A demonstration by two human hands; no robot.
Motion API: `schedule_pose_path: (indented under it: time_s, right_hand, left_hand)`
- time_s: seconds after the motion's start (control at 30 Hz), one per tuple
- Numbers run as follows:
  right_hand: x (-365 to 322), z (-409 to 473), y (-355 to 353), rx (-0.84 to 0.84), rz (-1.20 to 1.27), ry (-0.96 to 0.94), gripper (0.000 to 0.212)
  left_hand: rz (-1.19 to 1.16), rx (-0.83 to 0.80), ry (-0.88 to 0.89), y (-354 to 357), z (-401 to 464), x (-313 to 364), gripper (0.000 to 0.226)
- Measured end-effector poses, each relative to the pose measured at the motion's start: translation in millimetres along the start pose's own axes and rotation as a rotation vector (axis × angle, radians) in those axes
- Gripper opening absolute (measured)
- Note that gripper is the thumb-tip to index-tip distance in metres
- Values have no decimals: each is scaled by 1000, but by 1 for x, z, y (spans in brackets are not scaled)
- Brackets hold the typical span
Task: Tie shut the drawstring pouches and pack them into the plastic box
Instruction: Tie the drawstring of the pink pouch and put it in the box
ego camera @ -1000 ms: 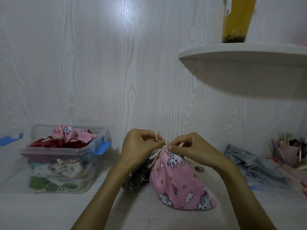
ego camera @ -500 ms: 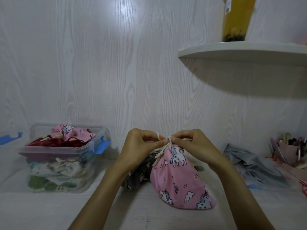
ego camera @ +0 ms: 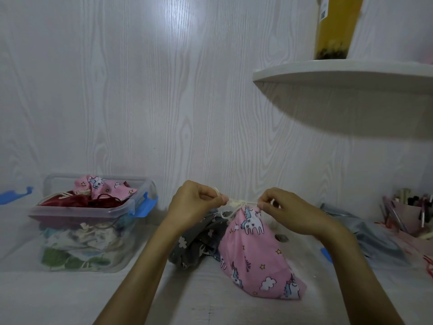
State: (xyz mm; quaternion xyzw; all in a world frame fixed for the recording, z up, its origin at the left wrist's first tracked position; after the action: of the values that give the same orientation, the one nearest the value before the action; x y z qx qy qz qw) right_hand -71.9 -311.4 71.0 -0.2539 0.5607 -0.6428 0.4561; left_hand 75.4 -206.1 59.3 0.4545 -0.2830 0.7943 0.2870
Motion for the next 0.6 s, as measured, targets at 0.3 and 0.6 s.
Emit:
schedule_pose_path:
  time_s: [0.3,0.6]
  right_hand:
    - [10,-5,16,-220,11,20,14]
    - [-3,-19,-20,-57,314,-66,14]
  left_hand:
    - [144,-78,-38,11,-1,-8,17]
    - [46,22,43,-7,-14,38,47]
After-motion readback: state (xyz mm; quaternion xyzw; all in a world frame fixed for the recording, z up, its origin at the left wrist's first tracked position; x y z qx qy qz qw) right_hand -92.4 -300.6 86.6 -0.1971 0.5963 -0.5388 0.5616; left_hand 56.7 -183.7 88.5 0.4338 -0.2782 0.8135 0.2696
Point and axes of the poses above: each hand's wrist, its own z-axis towards the middle knuckle, its own y-axis out of the palm, x = y × z, the point moved 9 cm from there along z, towards the middle knuckle, and after that the axes turned 13 degrees about -z, right-handed, at the moved point
